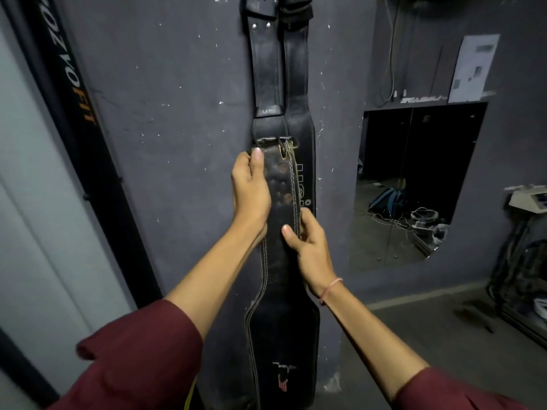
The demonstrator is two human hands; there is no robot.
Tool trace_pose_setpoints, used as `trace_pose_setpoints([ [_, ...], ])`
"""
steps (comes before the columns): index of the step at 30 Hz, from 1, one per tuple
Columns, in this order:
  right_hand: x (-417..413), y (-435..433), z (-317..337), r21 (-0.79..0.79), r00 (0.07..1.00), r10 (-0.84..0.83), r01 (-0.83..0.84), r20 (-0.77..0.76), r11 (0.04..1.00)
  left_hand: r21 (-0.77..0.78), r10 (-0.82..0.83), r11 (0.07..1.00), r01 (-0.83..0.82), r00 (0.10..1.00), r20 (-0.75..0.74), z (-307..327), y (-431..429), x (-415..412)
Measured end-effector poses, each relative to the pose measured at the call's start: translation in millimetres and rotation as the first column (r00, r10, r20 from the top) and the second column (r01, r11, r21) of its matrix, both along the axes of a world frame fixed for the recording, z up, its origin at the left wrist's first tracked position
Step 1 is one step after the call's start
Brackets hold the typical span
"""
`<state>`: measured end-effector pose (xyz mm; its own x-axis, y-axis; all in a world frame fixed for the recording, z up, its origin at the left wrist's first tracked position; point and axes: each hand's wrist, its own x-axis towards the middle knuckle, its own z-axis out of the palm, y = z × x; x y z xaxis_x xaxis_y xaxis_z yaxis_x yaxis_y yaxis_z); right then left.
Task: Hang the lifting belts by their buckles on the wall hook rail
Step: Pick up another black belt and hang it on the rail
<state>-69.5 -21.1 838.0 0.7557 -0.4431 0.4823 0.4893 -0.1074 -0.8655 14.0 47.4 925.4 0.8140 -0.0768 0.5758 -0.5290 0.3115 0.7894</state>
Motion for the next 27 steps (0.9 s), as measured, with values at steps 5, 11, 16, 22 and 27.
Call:
trace_pose_setpoints([
  [5, 2.9, -5.8, 58.1, -0.073, 0.986, -0.083, 0.094, 0.145, 0.993, -0.003, -0.005, 1.0, 0.006, 0.999, 0.053, -11.0, 2.0, -20.7],
  [11, 20.7, -9.5, 76.6, -0.094, 0.963, -0.209, 0.227, 0.17, 0.969, -0.012, -0.036, 0.999, 0.036, 0.998, 0.046, -21.9, 8.8, -18.4],
  [16, 37.0, 8.7, 86.1, -0.002, 0.945, -0.249, 0.255, 0.211, 0.967, -0.08, -0.036, 0.996, 0.039, 0.998, 0.042, -11.4, 18.5, -11.9],
  [22, 64.7, 34.6, 111.8, -0.01, 0.915, -0.291, 0.306, 0.279, 0.952, -0.073, 0.123, 0.99, -0.117, 0.989, 0.079, 10.4, 35.1, 20.3],
  [27, 101.5, 48.2, 141.5, 0.007, 0.864, -0.378, 0.399, 0.333, 0.917, -0.046, 0.224, 0.974, -0.22, 0.967, 0.119, 39.8, 45.4, 49.7],
])
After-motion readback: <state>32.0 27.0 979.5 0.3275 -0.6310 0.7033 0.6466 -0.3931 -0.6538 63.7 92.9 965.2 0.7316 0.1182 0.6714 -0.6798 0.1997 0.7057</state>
